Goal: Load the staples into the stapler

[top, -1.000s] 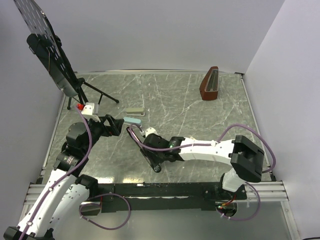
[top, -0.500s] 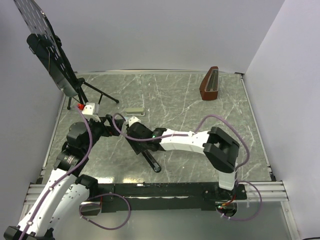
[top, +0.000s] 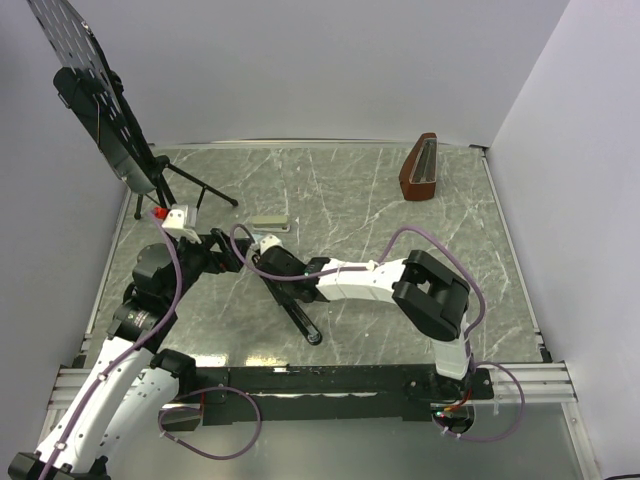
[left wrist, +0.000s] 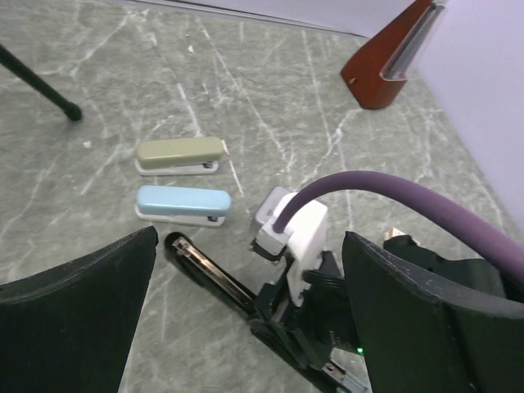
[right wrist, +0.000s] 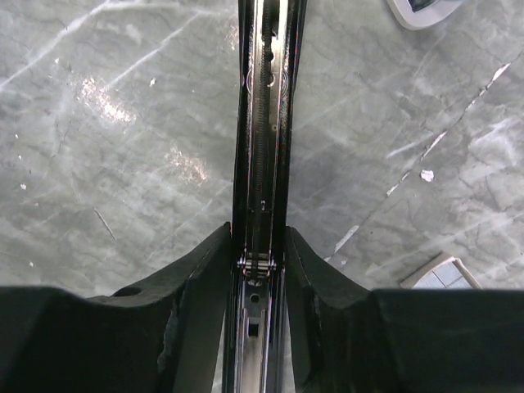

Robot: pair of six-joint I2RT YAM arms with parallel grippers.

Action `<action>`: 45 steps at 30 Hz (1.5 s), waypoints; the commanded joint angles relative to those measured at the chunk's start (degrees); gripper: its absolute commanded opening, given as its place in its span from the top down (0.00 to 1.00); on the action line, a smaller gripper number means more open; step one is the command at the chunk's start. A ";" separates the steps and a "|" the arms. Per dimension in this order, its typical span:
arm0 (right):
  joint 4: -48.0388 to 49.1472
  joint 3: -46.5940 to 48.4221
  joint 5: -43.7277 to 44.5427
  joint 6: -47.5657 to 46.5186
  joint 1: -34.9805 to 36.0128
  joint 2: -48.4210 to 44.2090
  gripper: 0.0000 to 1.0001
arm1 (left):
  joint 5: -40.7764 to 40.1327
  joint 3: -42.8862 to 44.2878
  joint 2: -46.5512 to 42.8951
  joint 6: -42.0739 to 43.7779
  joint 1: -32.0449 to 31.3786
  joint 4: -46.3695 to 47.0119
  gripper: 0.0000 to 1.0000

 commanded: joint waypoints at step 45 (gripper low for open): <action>37.55 -33.99 -10.34 -11.83 -3.10 -23.99 1.00 | 5.72 -23.47 18.99 -30.99 -0.25 35.08 0.01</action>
